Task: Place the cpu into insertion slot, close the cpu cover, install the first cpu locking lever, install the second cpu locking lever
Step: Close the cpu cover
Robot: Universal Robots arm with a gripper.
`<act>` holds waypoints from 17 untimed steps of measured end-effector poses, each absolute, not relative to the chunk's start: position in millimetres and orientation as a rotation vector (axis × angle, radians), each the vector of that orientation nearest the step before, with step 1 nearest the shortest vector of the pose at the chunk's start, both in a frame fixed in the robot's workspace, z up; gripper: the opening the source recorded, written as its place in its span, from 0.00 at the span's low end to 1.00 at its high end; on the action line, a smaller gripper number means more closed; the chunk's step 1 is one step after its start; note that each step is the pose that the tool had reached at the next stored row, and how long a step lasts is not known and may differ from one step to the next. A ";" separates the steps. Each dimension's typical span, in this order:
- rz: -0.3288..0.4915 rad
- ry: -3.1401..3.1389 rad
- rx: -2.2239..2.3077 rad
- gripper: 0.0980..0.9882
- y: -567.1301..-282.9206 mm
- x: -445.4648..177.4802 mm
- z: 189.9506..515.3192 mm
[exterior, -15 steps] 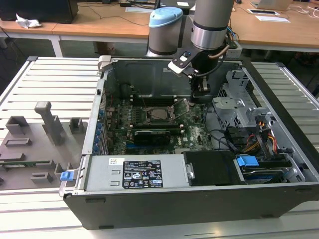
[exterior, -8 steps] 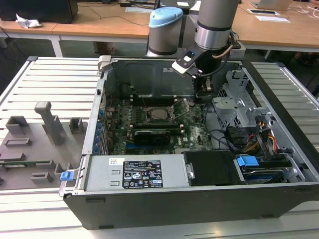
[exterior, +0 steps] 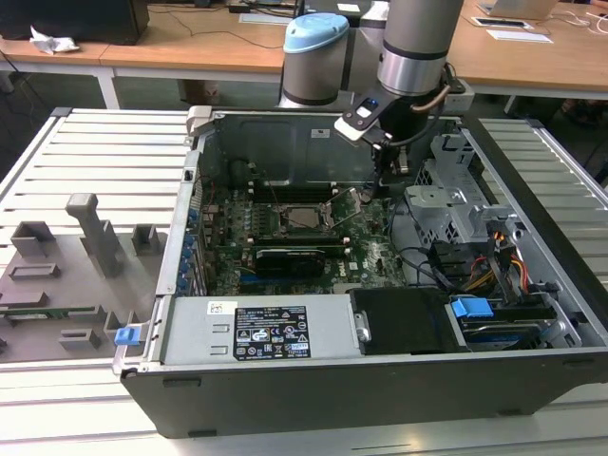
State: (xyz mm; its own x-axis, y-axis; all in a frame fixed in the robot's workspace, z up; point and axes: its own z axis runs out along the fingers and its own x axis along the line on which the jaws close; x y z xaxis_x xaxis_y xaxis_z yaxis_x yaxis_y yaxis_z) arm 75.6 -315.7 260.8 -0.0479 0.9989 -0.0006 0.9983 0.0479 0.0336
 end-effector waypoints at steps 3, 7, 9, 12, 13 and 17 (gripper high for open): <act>0.037 2.257 2.151 0.01 -315.8 78.8 260.8; 0.037 2.257 2.151 0.01 -315.7 84.8 260.8; 0.037 2.257 2.152 0.01 -315.7 86.2 260.8; 0.036 2.257 2.152 0.01 -315.7 88.2 260.8; 0.036 2.257 2.152 0.01 -315.7 88.8 260.8; 0.036 2.257 2.151 0.01 -315.7 93.4 260.8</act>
